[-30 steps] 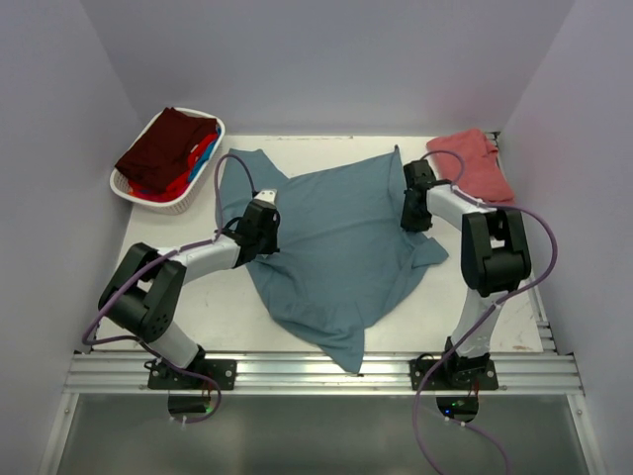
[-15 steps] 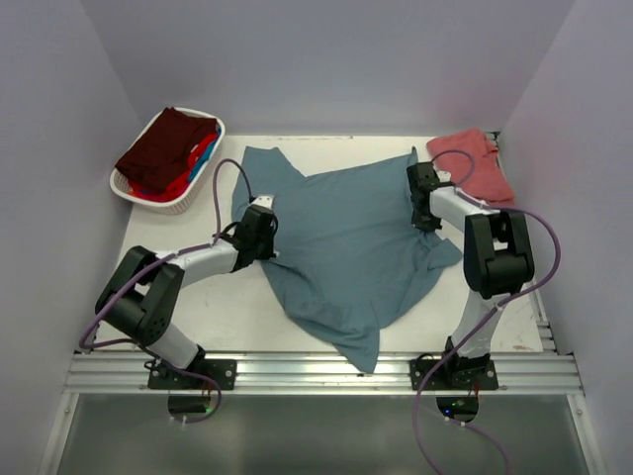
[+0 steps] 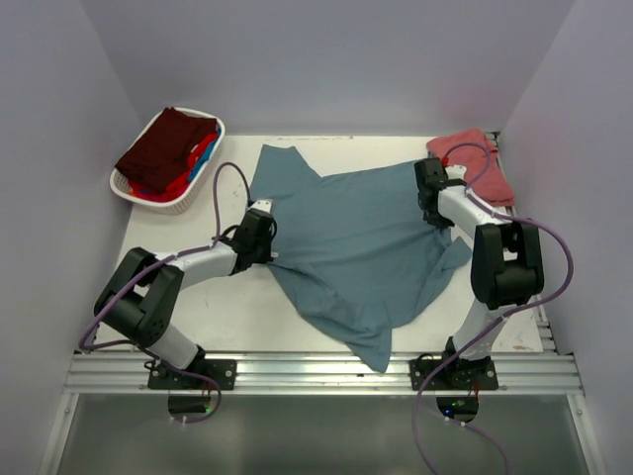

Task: Fold and stack the t-shirts
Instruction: Flatten the tshirt out

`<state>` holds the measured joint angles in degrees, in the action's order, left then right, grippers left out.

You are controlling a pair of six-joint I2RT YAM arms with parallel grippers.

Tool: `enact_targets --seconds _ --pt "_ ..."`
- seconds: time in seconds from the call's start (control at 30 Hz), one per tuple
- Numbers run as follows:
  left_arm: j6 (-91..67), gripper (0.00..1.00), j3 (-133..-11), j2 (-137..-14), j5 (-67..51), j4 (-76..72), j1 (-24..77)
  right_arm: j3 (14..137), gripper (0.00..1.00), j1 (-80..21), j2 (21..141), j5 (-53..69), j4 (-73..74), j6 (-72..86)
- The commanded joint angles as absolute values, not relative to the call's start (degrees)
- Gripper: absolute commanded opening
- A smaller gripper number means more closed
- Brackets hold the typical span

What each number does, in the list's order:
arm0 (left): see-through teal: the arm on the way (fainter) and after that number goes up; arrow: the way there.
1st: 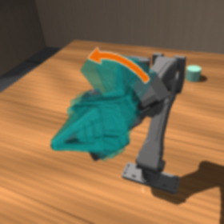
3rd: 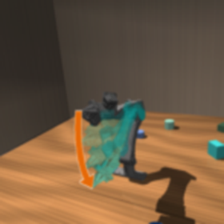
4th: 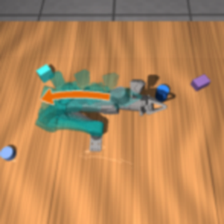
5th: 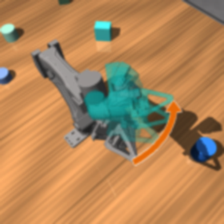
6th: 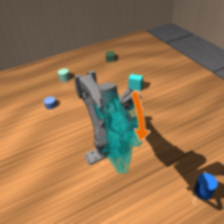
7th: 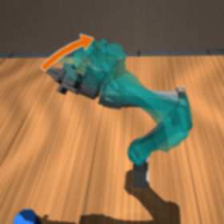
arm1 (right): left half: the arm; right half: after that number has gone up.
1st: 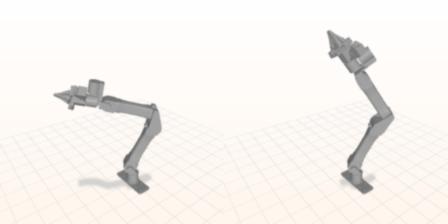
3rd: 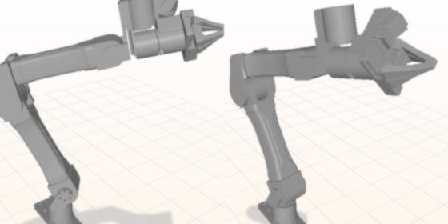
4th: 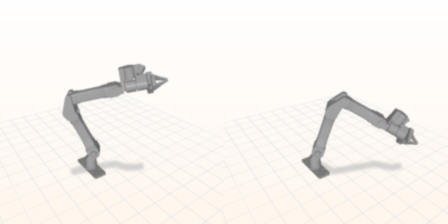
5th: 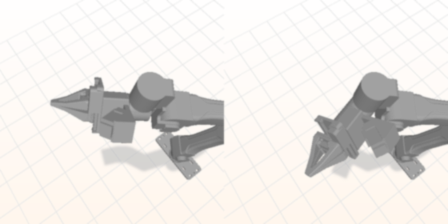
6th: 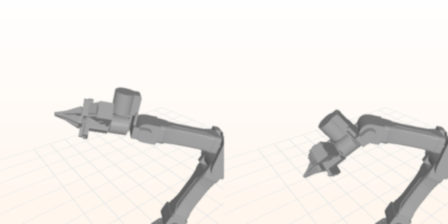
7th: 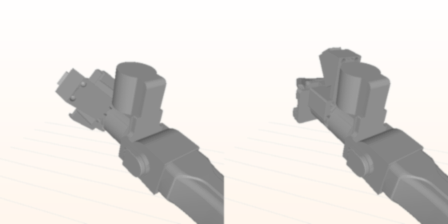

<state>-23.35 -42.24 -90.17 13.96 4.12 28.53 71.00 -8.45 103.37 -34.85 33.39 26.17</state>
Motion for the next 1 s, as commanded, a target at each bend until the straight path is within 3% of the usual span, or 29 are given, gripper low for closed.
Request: enact_targets --seconds 0.0,0.17,0.47,0.63,0.97 --pt "-22.4 0.00 -41.9 -87.1 16.9 5.4 28.4 71.0 0.00 -7.8 99.9 -40.3 35.5 28.0" --pt "-23.5 0.00 -43.2 -85.0 22.1 8.6 27.9 71.3 0.00 -7.7 98.4 -39.9 37.0 28.0" --pt "-24.9 0.00 -43.2 -79.6 20.6 8.0 24.0 72.0 0.00 -7.7 97.3 -38.7 38.1 27.8" --pt "-21.8 0.00 -40.7 -73.7 5.4 -5.3 24.4 71.3 0.00 -7.7 97.2 -36.3 36.7 27.7" --pt "-22.8 0.00 -45.4 -91.4 -14.2 -7.4 25.0 72.1 0.00 -7.7 98.5 -32.5 35.5 28.1"
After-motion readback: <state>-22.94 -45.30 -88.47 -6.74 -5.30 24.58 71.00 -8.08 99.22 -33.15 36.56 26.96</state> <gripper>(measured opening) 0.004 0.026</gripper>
